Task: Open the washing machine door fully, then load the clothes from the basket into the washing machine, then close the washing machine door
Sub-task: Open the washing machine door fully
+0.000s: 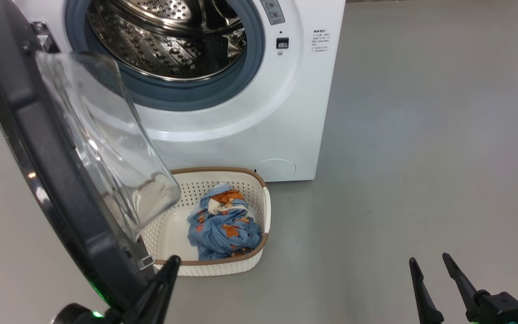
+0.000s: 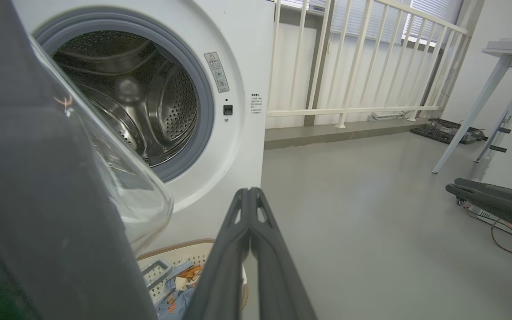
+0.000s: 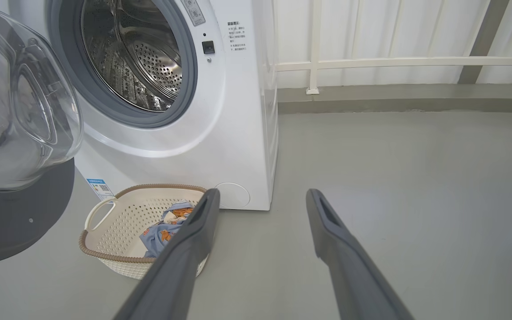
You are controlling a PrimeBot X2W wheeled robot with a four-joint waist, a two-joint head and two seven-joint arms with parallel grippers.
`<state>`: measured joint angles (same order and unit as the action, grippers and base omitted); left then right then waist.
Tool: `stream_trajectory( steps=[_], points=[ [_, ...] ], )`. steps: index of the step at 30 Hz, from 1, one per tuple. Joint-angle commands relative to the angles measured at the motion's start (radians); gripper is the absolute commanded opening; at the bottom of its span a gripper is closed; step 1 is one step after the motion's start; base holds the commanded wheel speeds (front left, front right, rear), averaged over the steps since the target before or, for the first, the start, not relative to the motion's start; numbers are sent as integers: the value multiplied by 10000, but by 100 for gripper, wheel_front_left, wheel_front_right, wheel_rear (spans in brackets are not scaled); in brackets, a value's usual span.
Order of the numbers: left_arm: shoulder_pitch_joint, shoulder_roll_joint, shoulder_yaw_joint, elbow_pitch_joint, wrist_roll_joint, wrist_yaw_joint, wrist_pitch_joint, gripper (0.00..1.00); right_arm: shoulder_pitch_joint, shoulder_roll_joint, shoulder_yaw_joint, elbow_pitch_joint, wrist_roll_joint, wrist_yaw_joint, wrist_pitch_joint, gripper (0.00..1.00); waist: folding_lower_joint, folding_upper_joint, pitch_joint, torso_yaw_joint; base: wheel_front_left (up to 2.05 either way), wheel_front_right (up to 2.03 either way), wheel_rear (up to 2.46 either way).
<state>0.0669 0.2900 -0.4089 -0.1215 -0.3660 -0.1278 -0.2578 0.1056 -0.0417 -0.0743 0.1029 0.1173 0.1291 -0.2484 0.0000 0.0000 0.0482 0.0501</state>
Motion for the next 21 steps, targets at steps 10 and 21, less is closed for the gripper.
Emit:
stream_trajectory(
  steps=[10, 21],
  points=[
    [-638, 37, 955, 404, -253, -29, -40, 0, -406, -85, 301, -210, 123, 16, -118, 100, 0, 0, 232, 78, 0, 0, 0],
    [-660, -11, 1366, 941, -394, -29, -40, 0, -515, -85, 312, -116, 188, 16, -129, 100, 0, 0, 241, 703, 0, 0, 0]
  ],
)
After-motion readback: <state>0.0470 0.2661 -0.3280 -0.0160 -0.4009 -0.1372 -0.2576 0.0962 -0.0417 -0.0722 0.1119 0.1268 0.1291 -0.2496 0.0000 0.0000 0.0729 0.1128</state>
